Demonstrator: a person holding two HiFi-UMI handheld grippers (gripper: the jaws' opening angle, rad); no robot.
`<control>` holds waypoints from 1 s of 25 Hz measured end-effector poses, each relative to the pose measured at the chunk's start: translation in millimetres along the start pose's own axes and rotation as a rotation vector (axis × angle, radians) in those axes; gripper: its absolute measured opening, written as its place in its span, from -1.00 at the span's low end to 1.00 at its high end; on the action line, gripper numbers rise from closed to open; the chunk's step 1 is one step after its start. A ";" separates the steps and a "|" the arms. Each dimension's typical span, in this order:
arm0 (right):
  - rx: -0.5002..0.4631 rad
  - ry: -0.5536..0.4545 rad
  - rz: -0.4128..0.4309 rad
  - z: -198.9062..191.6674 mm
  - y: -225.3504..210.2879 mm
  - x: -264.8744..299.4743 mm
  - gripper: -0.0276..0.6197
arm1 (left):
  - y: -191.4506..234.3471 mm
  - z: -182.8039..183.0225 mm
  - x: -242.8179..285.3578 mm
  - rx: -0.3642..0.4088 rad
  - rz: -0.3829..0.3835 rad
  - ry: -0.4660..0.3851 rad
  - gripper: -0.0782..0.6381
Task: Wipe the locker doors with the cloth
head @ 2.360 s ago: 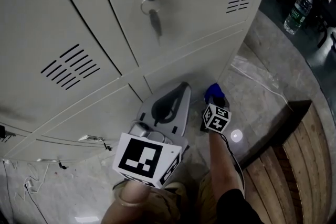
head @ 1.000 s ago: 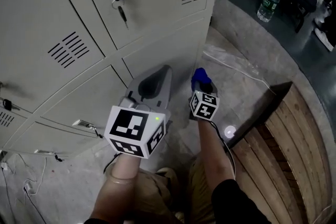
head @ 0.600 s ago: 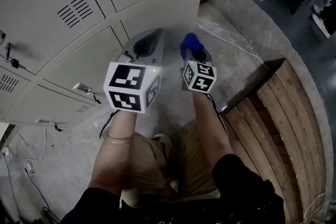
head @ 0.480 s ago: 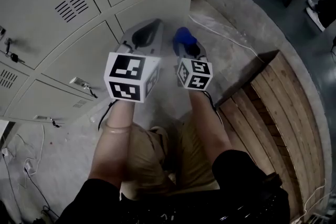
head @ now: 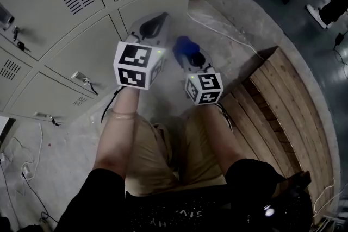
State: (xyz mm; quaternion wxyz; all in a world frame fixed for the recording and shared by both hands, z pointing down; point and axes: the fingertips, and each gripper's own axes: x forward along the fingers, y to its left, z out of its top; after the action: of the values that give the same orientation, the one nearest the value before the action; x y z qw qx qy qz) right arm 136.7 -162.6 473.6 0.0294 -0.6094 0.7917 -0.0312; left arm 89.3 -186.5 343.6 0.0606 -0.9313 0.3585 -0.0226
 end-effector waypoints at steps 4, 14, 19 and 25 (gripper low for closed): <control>-0.003 -0.014 0.020 6.1 6.1 -17.6 -0.64 | -0.3 -4.1 -0.5 -0.012 -0.006 0.012 -0.76; -0.023 -0.003 0.036 5.8 7.9 -31.8 -0.64 | -5.9 -6.0 5.6 -0.018 -0.015 0.018 -0.76; 0.000 0.003 0.030 2.6 4.2 -31.5 -0.64 | -12.6 -14.6 8.5 -0.001 -0.036 0.053 -0.76; 0.026 0.011 0.025 -2.5 3.3 -25.1 -0.64 | -2.2 -22.0 7.4 -0.060 -0.019 0.074 -0.76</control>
State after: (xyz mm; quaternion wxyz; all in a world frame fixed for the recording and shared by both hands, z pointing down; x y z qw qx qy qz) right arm 139.7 -137.5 476.0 0.0333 -0.5986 0.7991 -0.0443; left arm 94.4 -191.9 365.8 0.0192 -0.9345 0.3524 -0.0467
